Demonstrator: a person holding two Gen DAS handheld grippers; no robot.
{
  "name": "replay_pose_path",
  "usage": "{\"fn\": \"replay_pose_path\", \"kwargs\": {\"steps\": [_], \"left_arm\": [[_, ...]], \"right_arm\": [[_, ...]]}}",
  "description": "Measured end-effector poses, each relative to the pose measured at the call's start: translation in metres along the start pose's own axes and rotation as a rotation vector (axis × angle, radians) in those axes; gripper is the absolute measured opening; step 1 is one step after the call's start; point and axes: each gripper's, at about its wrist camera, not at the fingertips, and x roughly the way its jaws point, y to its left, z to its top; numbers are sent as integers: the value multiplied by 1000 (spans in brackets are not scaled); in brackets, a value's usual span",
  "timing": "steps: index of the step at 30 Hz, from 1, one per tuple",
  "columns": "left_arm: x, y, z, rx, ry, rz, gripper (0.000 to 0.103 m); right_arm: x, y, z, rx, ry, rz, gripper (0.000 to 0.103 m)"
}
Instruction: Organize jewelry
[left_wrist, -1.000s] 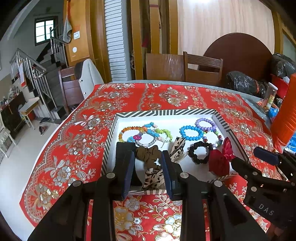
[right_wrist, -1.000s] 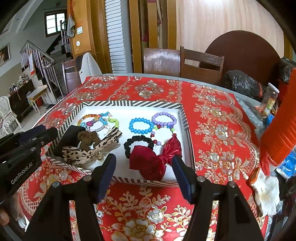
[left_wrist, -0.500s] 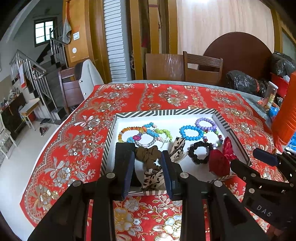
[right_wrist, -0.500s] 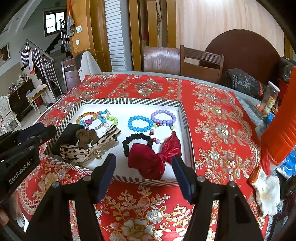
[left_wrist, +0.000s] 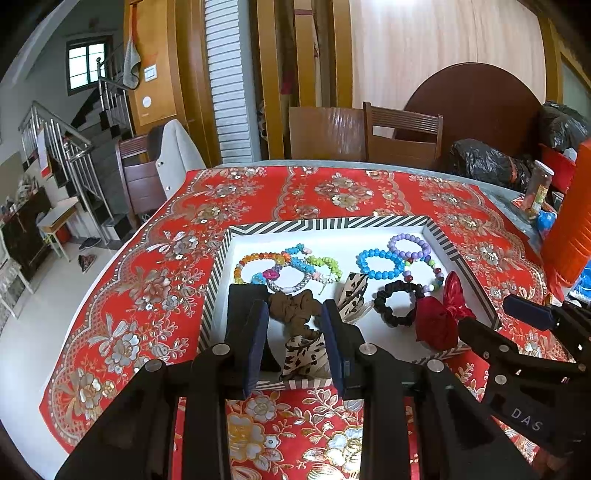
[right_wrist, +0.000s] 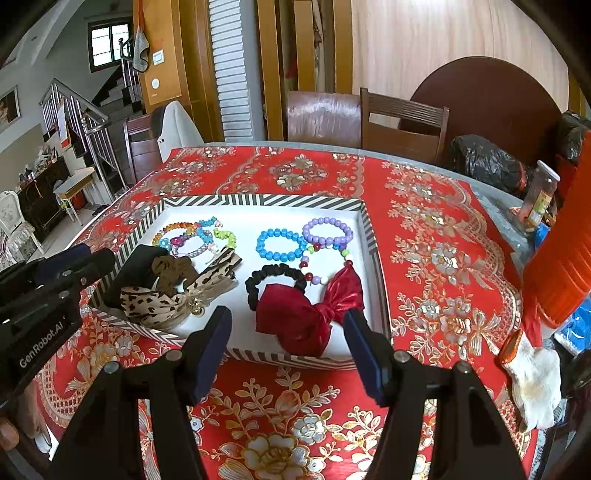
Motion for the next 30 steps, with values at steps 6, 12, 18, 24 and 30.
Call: {"fn": "replay_pose_path", "kwargs": {"steps": [6, 12, 18, 24, 30], "left_arm": [[0, -1, 0, 3, 1, -1, 31], [2, -4, -1, 7, 5, -9, 31], [2, -4, -1, 7, 4, -9, 31], [3, -5, -2, 6, 3, -23, 31], [5, -2, -3, -5, 1, -59, 31]], "right_arm": [[1, 0, 0, 2, 3, 1, 66], [1, 0, 0, 3, 4, 0, 66], [2, 0, -1, 4, 4, 2, 66], [4, 0, -2, 6, 10, 6, 66], [3, -2, -3, 13, 6, 5, 66]]}}
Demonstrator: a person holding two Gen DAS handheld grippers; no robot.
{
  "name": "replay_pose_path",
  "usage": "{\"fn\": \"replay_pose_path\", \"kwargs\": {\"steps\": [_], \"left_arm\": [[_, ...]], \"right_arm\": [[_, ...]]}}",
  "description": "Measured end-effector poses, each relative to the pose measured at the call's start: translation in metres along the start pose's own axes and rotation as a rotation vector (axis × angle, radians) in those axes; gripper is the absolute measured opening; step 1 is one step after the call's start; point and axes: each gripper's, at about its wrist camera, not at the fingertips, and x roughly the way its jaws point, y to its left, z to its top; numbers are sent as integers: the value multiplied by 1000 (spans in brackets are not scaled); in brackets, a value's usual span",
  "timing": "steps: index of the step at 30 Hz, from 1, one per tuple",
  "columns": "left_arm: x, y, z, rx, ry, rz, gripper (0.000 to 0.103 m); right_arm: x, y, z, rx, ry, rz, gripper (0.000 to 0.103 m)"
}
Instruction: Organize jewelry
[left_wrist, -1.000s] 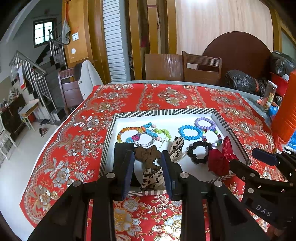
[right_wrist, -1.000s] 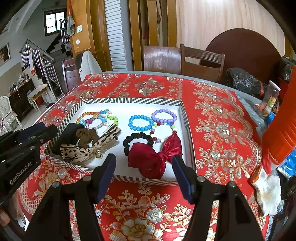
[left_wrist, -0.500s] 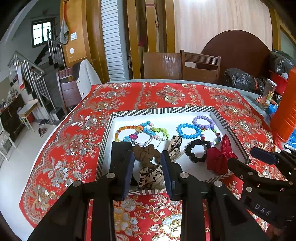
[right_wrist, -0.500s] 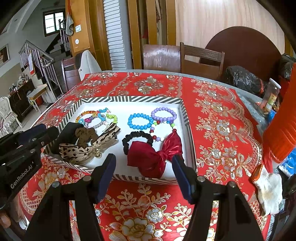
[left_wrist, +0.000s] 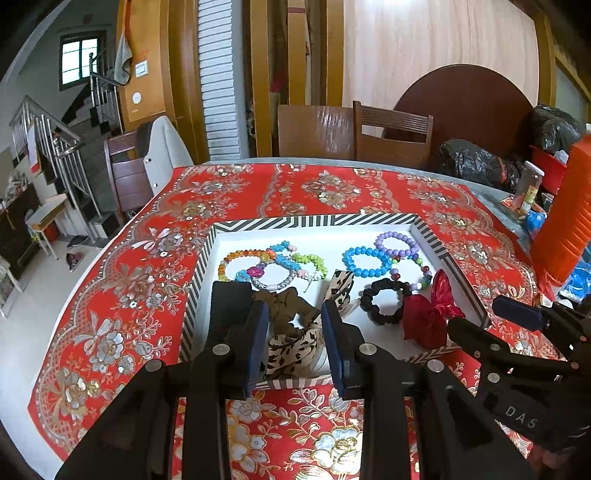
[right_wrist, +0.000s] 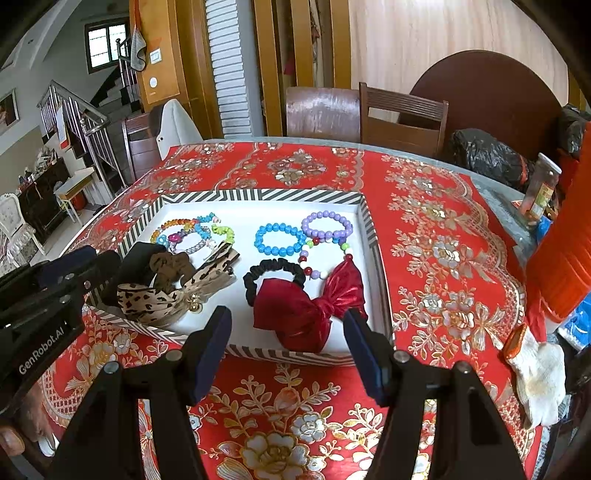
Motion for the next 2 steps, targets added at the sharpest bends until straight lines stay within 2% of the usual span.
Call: {"fn": "replay_pose_path", "kwargs": {"steps": [2], "left_arm": [[0, 3, 1, -1, 5, -2, 31]], "right_arm": [[-1, -3, 0, 4, 0, -1, 66]]}}
